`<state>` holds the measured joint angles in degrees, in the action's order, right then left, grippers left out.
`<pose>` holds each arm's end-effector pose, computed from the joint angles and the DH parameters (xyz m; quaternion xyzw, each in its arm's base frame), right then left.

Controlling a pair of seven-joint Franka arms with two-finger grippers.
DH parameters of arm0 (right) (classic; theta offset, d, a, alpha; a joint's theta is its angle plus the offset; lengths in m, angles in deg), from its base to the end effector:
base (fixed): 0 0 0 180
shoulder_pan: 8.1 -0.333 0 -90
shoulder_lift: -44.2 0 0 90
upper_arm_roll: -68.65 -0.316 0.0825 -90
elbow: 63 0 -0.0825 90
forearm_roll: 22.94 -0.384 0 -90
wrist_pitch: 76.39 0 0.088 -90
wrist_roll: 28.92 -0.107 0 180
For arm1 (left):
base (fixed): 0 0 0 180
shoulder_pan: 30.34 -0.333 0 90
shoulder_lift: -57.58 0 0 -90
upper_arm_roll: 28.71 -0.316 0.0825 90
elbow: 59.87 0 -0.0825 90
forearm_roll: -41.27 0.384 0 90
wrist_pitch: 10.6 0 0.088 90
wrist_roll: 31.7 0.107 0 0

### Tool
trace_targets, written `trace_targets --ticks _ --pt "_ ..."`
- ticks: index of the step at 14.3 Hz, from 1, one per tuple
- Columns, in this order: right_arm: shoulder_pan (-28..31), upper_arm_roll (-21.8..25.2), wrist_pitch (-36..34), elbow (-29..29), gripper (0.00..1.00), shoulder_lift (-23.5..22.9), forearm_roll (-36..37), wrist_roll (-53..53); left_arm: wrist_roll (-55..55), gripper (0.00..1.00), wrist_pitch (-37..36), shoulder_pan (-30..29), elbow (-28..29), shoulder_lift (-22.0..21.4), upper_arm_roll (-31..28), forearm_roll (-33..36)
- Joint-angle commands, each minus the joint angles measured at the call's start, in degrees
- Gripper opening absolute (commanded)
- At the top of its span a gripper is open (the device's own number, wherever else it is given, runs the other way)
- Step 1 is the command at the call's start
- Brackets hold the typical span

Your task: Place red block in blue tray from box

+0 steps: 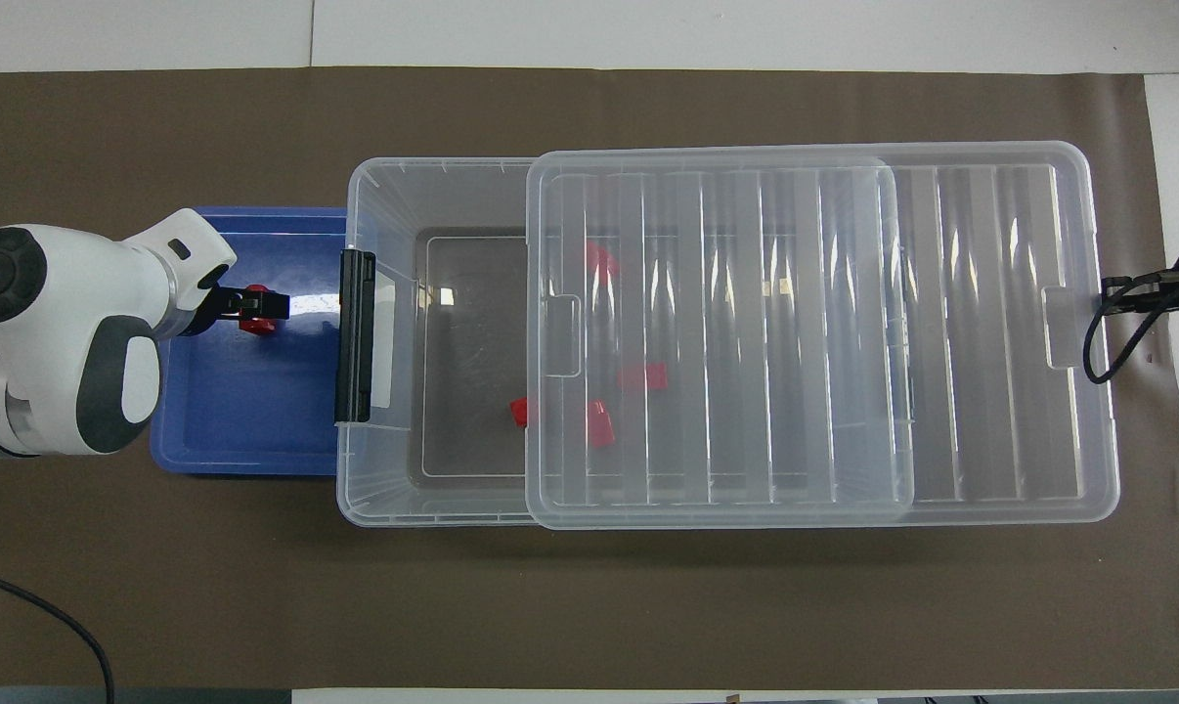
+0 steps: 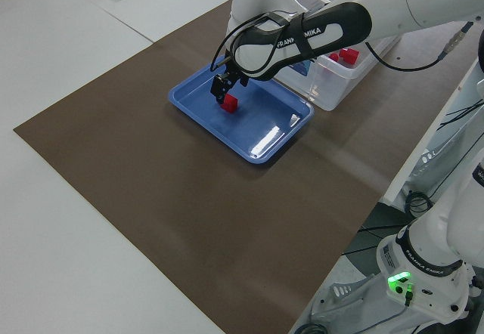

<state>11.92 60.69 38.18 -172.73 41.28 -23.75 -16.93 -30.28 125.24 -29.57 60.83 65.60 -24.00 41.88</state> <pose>0.5634 -0.1206 0.4689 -0.9998 0.0036 -0.0187 0.0062 0.5750 -0.0542 0.3636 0.9961 -0.0629 0.0622 0.0040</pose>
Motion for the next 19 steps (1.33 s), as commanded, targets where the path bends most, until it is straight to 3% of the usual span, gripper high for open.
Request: trace_targets --ticks 1,11,15,19 --pt "-1.3 -0.48 0.56 -1.71 0.0 1.34 -0.77 -2.84 0.34 1.0 -10.2 1.5 -5.62 -2.21 0.13 0.62" --pt "-8.59 -0.57 0.91 -3.12 0.0 2.13 -0.86 -13.81 0.34 1.0 -39.31 3.19 -28.31 -4.68 0.13 0.53" --pt "-11.49 -0.57 1.09 -3.12 0.0 2.13 -0.86 -18.57 0.43 1.0 -44.52 3.01 -27.89 -9.59 -0.49 0.53" --pt "-14.39 -0.57 1.18 -3.12 0.0 2.21 -0.86 -22.25 0.43 1.0 -47.69 3.01 -27.8 -10.04 -0.49 0.45"
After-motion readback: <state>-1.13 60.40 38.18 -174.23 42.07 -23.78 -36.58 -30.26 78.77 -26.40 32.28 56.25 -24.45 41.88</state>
